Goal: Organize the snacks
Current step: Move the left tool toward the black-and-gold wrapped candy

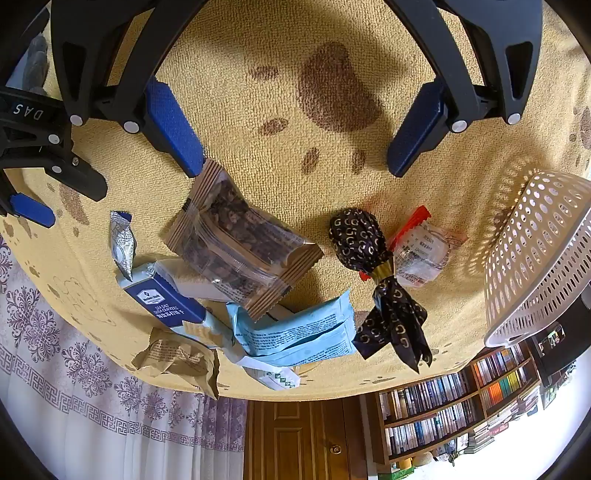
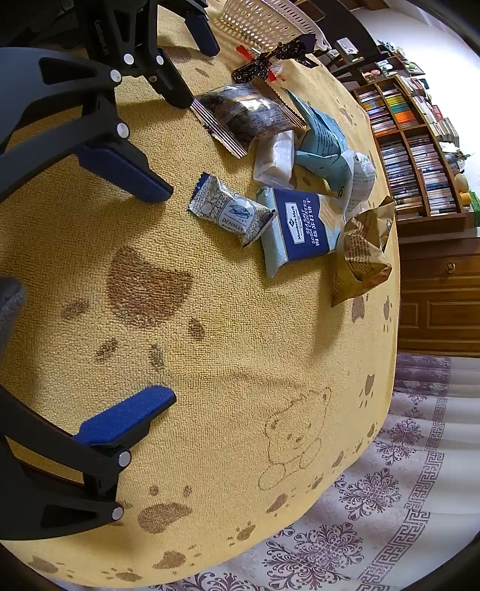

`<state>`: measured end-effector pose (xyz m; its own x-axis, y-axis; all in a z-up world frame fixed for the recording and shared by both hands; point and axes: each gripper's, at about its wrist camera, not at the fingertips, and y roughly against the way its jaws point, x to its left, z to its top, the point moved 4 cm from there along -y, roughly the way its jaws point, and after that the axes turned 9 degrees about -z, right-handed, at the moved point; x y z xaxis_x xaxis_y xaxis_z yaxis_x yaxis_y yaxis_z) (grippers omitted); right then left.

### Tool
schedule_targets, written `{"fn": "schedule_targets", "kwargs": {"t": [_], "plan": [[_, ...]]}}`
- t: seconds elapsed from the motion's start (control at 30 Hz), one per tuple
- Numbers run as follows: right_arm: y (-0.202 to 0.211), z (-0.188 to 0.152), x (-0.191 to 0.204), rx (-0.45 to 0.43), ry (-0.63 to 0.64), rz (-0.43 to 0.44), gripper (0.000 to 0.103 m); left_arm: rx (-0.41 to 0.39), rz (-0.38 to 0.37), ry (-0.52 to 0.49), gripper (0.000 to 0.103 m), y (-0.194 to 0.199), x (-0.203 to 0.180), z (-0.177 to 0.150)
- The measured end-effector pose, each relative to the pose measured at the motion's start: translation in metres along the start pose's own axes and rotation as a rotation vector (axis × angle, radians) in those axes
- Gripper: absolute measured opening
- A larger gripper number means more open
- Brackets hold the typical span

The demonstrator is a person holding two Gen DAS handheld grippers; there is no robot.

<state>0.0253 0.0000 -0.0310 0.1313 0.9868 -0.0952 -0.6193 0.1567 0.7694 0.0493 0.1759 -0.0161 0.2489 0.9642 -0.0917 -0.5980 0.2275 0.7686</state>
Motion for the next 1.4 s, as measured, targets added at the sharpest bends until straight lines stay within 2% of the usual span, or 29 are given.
{"fn": "schedule_targets", "kwargs": {"t": [1.17,1.4], "plan": [[0.0000,-0.0001,0.0001,0.001,0.002,-0.002,0.098,0.002,0.000,0.000,0.101,0.0001,-0.0018,-0.0004],[0.0024,-0.0012,-0.0018,0.009,0.016,0.008,0.098,0.037,-0.046,-0.029,0.101,-0.0012,-0.0043,0.0023]]}}
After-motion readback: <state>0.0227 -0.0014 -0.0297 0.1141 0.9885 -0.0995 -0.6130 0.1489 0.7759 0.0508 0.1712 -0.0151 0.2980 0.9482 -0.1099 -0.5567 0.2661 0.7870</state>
